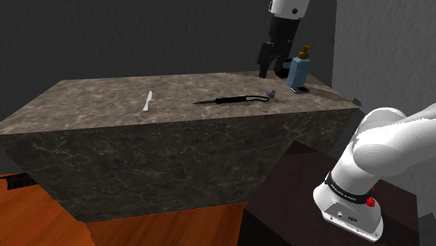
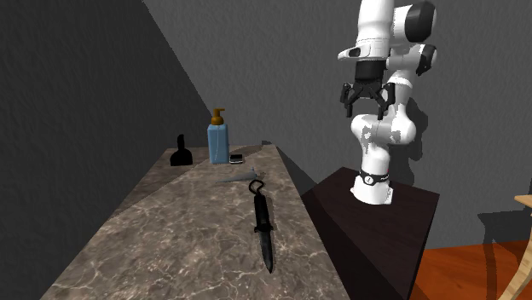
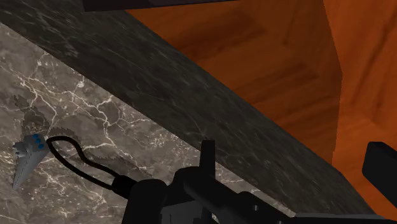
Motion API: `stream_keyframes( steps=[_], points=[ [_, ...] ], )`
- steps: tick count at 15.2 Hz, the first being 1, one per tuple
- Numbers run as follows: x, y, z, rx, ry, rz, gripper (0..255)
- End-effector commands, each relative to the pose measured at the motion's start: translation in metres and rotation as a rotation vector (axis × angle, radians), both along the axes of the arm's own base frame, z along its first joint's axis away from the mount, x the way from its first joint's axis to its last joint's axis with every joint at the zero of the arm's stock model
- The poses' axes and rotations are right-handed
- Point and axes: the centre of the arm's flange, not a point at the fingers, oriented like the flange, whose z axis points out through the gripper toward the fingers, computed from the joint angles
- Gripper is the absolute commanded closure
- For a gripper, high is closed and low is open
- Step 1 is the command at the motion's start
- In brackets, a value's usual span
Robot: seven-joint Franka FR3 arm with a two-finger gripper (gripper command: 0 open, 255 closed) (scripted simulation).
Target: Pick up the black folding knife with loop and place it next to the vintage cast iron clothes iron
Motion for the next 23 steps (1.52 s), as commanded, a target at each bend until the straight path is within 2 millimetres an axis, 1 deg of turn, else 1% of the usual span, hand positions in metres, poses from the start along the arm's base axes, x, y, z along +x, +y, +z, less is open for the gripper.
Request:
stream_keyframes(
  steps=[1,7,12,18,23],
  points=[
    [0.0,0.0,0.0,0.0,0.0,0.0,0],
    [0.045,-0.051,-0.044,-0.01,0.019,0.164,0],
    [0.089,-0.088,-0.081,-0.017,0.034,0.3,0],
    [0.146,-0.125,-0.126,-0.027,0.053,0.464,0],
    [0.197,-0.148,-0.164,-0.035,0.068,0.6,0]
  ],
)
